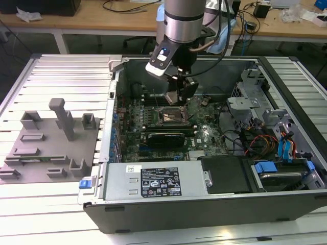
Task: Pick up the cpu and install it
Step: 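Place the cpu into insertion slot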
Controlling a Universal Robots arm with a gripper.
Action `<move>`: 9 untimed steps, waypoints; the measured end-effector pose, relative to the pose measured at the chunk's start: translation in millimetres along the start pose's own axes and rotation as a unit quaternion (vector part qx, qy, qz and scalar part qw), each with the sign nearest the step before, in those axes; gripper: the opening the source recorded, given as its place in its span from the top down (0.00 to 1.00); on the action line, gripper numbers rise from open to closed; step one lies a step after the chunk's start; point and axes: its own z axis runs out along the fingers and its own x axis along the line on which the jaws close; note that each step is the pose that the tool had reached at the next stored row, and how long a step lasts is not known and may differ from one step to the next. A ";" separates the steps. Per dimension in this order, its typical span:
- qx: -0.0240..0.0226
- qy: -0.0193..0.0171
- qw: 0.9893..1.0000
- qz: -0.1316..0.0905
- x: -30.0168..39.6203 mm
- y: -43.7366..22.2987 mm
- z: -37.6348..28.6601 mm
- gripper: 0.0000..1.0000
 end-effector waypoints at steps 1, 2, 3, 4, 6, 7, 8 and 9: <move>0.000 0.000 1.000 0.008 0.0 0.0 0.0 0.45; 0.000 -0.001 1.000 0.020 0.0 0.0 0.1 0.45; 0.000 -0.001 0.999 0.034 0.0 0.0 0.2 0.45; 0.000 -0.002 0.999 0.043 0.0 0.0 0.2 0.45; 0.000 -0.003 0.998 0.069 0.0 0.0 0.4 0.45; 0.000 -0.003 0.997 0.073 0.0 0.0 0.3 0.45; 0.000 -0.003 0.997 0.073 0.0 0.0 0.3 0.45; 0.000 -0.003 0.997 0.073 0.0 0.0 0.5 0.45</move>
